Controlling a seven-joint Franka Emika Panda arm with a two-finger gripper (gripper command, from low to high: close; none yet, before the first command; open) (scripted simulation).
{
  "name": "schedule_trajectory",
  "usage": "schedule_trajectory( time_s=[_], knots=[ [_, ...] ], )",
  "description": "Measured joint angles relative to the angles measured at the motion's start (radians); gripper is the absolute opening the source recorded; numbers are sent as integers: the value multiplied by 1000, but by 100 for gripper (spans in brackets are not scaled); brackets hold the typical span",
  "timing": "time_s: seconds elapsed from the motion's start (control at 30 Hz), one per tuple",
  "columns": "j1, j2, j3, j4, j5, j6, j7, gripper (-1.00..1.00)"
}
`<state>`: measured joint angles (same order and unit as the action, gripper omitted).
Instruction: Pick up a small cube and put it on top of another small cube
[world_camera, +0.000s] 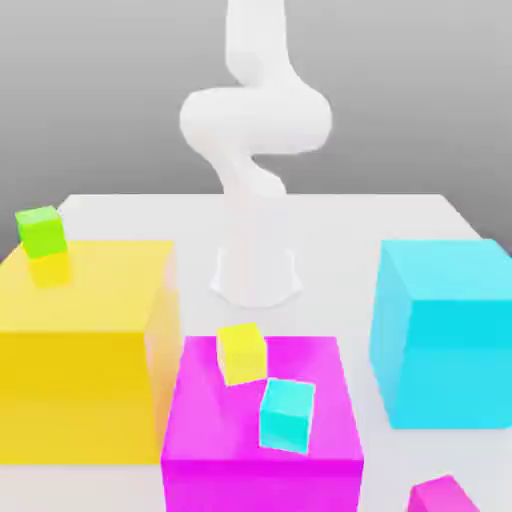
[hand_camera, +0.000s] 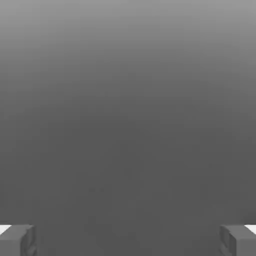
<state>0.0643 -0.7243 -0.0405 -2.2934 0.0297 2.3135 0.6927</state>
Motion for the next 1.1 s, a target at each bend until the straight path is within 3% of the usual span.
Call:
schedule_trajectory(
  time_s=[0.47,0.7,0.9,1.1],
  knots=[
    [304,430,-178,40,201,69,-630,0],
    [382,641,-185,59,291,104,-935,0],
    [422,809,-164,72,314,146,-1159,0],
    [435,960,-129,80,267,204,-1336,0]
  ],
)
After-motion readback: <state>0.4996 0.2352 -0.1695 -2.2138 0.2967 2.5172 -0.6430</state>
